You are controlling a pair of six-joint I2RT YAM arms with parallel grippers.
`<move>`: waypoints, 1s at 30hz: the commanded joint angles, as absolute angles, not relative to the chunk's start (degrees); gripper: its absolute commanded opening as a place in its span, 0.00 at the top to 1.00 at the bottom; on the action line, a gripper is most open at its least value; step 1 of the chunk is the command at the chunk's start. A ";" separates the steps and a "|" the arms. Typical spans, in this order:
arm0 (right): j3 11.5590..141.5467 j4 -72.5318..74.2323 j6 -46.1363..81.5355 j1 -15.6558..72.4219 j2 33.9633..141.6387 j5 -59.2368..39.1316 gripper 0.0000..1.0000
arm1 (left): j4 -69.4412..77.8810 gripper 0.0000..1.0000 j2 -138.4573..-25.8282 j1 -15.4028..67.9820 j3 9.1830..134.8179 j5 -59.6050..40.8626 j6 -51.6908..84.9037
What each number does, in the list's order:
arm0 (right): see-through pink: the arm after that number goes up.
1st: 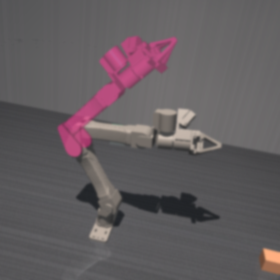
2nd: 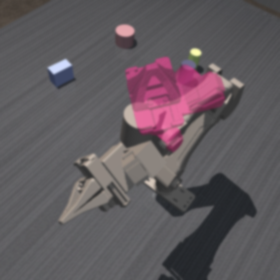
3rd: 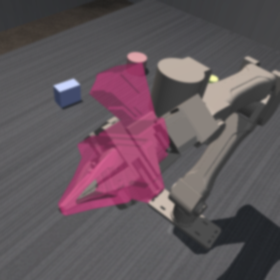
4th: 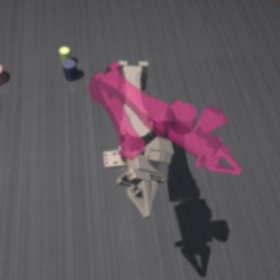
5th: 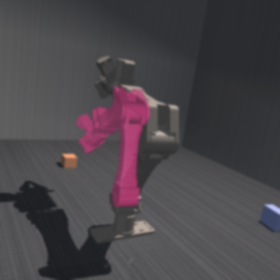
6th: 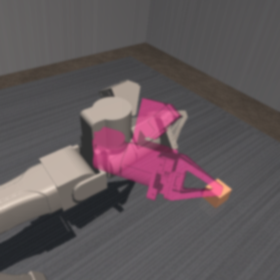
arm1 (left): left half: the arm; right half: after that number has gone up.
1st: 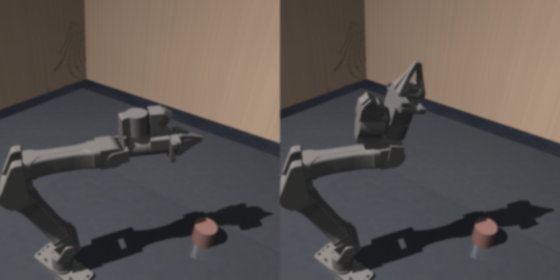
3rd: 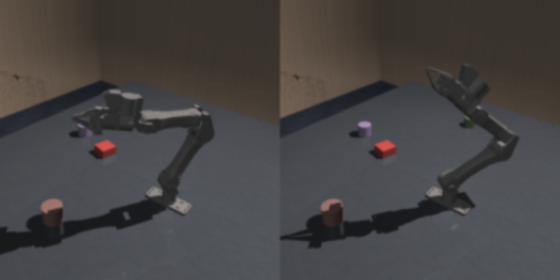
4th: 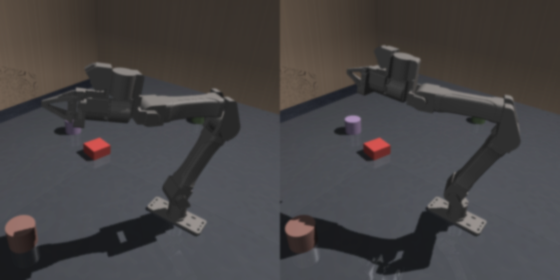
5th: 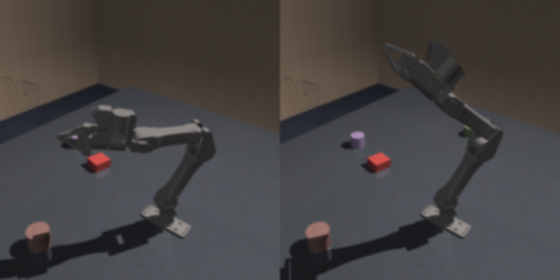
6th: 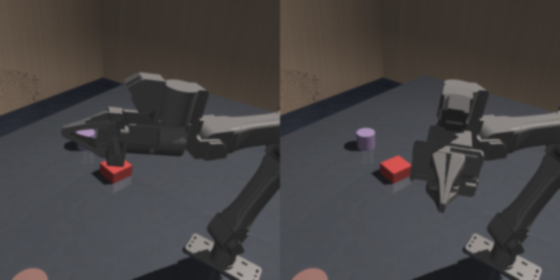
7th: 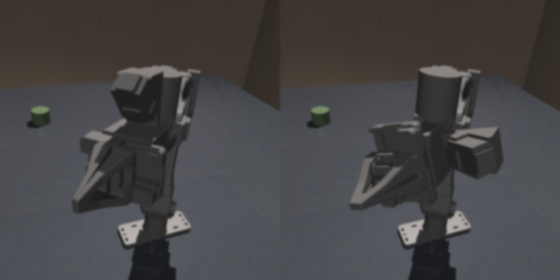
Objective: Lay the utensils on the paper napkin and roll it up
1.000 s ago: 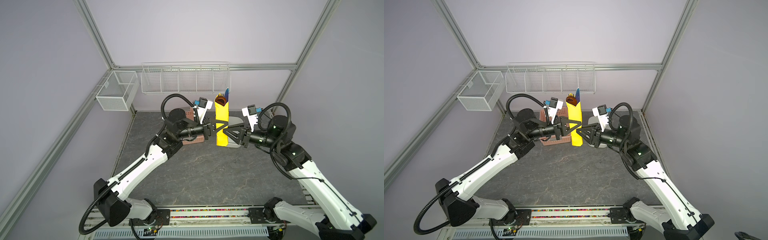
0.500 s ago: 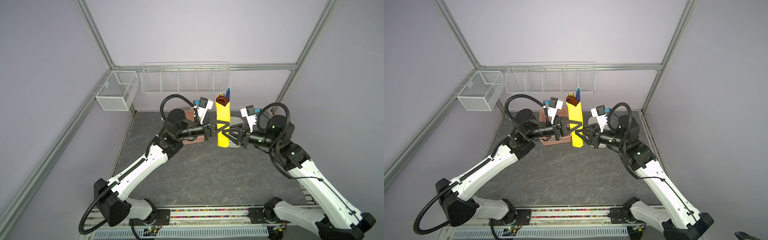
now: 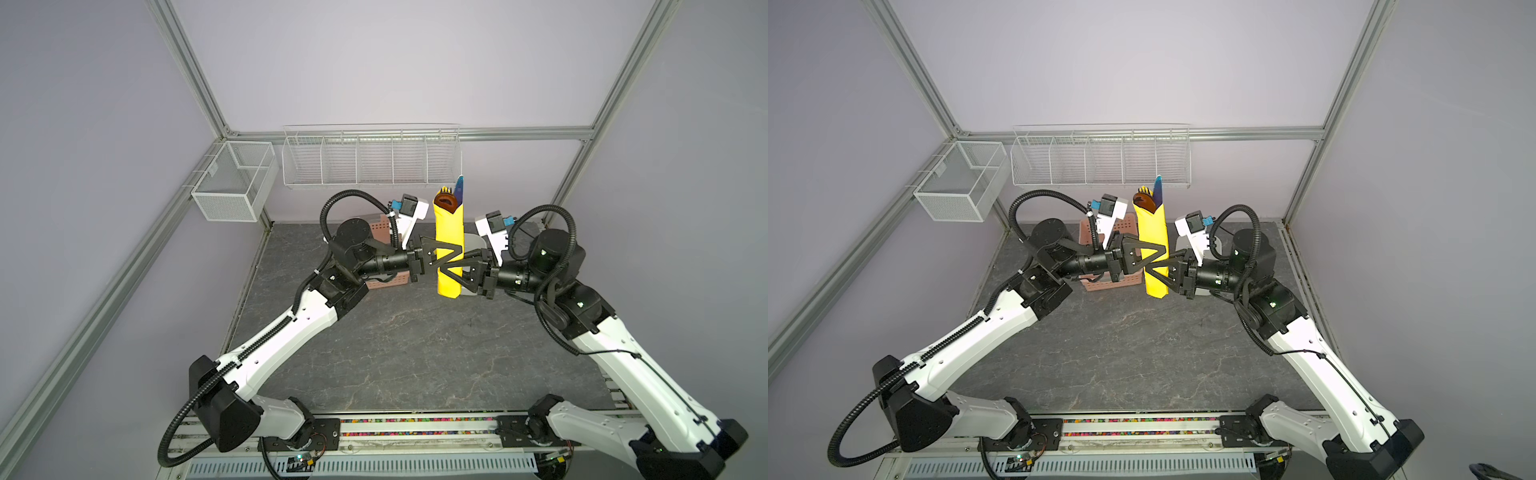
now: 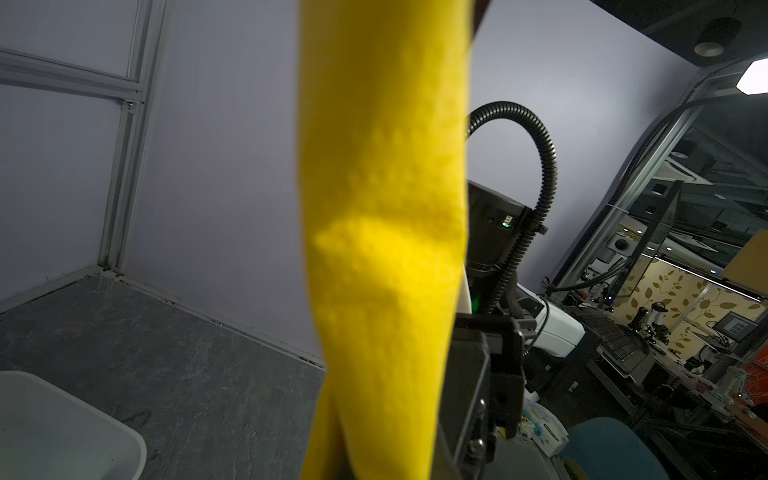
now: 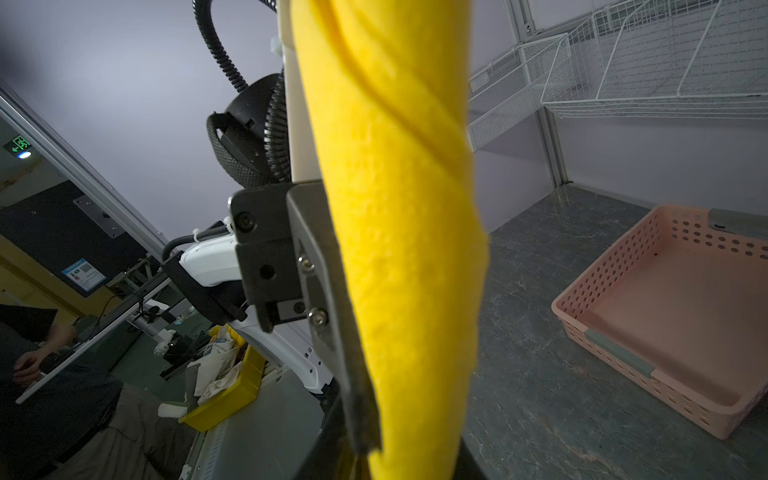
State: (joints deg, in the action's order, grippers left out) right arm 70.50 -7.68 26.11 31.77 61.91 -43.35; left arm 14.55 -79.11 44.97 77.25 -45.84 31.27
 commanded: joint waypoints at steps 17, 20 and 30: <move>68.81 -6.07 25.32 32.17 58.14 -40.96 0.90 | 3.07 0.67 -70.98 42.93 78.84 -39.32 23.54; 68.82 -5.98 25.27 31.98 57.75 -41.50 0.90 | 0.13 0.63 -69.48 42.50 78.51 -38.06 22.41; 69.16 -2.71 26.63 31.90 57.83 -45.35 0.90 | 0.71 0.46 -69.93 42.08 77.46 -43.29 25.21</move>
State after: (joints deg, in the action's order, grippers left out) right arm 69.30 -7.03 26.37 32.08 58.43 -43.38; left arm 0.49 -68.75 42.33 77.25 -39.77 23.99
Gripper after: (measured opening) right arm 0.110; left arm 0.542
